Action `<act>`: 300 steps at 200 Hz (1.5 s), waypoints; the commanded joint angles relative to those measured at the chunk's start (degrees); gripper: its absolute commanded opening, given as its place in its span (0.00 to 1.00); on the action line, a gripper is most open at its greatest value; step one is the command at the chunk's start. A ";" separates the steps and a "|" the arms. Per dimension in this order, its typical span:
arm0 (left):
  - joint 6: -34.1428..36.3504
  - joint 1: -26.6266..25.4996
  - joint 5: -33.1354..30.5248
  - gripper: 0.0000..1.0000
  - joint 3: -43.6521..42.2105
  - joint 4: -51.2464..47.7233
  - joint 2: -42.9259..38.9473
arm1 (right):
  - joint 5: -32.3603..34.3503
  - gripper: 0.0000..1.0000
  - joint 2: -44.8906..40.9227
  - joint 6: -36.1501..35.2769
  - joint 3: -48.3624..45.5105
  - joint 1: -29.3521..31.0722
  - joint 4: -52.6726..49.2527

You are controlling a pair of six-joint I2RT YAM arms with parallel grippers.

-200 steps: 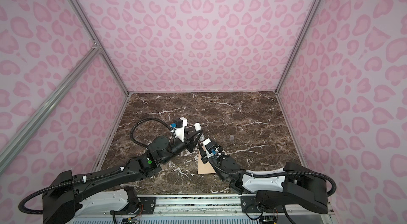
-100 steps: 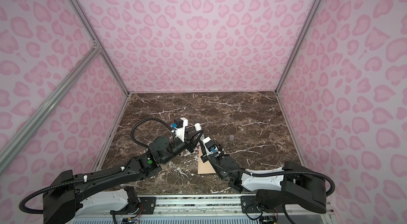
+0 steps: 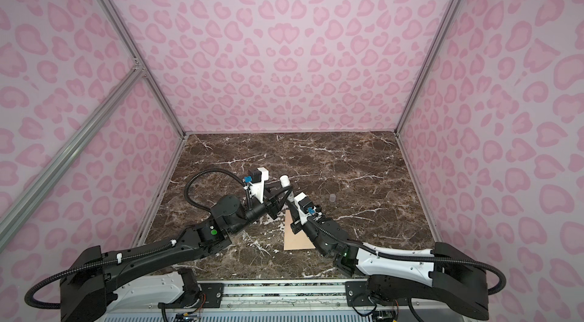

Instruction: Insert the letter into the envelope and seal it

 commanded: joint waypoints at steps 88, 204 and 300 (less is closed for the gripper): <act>-2.06 5.78 32.82 0.14 -5.31 -0.35 -4.95 | -38.67 0.09 -20.48 11.63 4.08 -8.45 -27.11; 0.04 1.77 -8.15 0.11 -0.99 -5.93 -7.40 | -13.61 0.66 -21.56 -5.71 -10.49 -7.17 -8.51; -1.91 -3.75 -18.30 0.11 5.03 -4.89 1.97 | -4.84 0.58 0.75 -8.43 -7.30 -4.42 16.29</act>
